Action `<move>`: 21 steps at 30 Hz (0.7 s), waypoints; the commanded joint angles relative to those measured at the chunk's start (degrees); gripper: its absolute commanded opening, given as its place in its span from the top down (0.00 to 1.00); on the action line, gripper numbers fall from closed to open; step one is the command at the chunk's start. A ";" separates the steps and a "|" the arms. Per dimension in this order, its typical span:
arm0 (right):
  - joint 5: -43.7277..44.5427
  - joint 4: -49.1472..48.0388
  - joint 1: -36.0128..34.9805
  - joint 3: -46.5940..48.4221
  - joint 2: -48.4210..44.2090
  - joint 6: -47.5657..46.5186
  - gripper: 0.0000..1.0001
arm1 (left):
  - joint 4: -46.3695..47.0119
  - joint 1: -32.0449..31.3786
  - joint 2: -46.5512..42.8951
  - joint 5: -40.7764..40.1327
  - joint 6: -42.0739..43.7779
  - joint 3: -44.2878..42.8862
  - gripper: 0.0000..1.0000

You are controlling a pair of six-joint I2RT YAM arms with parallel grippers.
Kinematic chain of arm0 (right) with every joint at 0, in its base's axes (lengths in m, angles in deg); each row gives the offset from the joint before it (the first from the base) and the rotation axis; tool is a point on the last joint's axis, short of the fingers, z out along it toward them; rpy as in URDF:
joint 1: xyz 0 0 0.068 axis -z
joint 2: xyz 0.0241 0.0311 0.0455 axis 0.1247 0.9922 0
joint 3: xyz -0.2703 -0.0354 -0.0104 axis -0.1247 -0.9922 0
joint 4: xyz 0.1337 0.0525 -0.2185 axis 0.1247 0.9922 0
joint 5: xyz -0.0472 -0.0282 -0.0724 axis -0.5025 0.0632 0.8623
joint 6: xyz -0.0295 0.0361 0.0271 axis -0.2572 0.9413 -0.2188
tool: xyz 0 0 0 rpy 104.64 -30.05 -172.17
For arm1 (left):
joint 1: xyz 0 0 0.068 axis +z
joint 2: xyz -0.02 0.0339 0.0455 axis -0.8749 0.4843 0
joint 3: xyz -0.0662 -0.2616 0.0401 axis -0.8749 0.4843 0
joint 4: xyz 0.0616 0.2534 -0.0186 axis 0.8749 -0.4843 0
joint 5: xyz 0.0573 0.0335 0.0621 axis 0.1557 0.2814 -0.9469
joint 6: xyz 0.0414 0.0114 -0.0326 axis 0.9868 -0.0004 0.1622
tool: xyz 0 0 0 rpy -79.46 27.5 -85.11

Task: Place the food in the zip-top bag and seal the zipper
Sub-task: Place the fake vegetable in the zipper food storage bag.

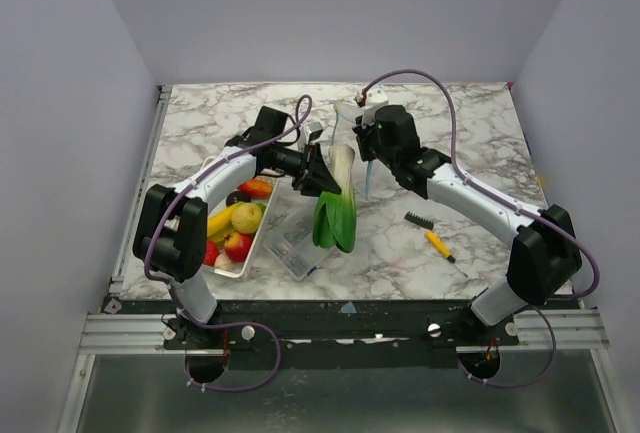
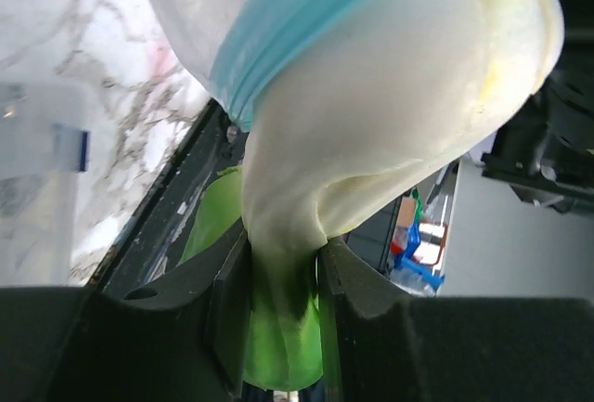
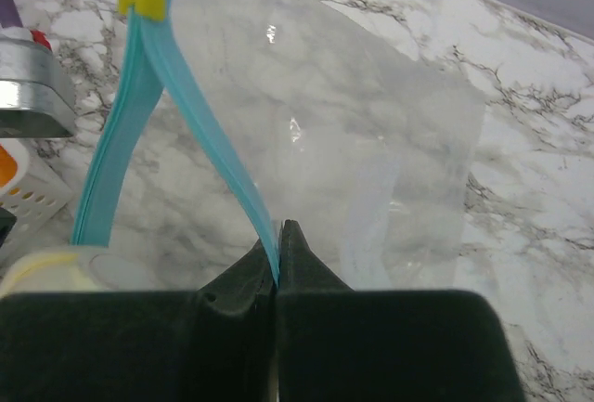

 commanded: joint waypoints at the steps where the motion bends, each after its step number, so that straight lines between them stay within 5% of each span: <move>1: -2.41 -3.04 -1.36 -1.12 -3.03 -0.20 0.99 | 0.54 1.05 -3.07 -5.05 -0.92 4.23 1.00; 11: -10.14 -6.90 -2.16 -4.21 -6.32 -2.66 0.99 | 5.27 0.95 -1.40 -4.20 -13.56 1.08 1.00; 16: -10.75 -6.62 -3.54 -4.51 -5.62 -5.05 0.99 | -22.06 0.43 4.03 -16.63 2.34 -14.77 0.94; 21: -12.29 -4.19 -3.52 -2.33 -2.27 -2.87 0.99 | -13.54 0.37 0.44 -20.92 -4.69 -8.72 0.80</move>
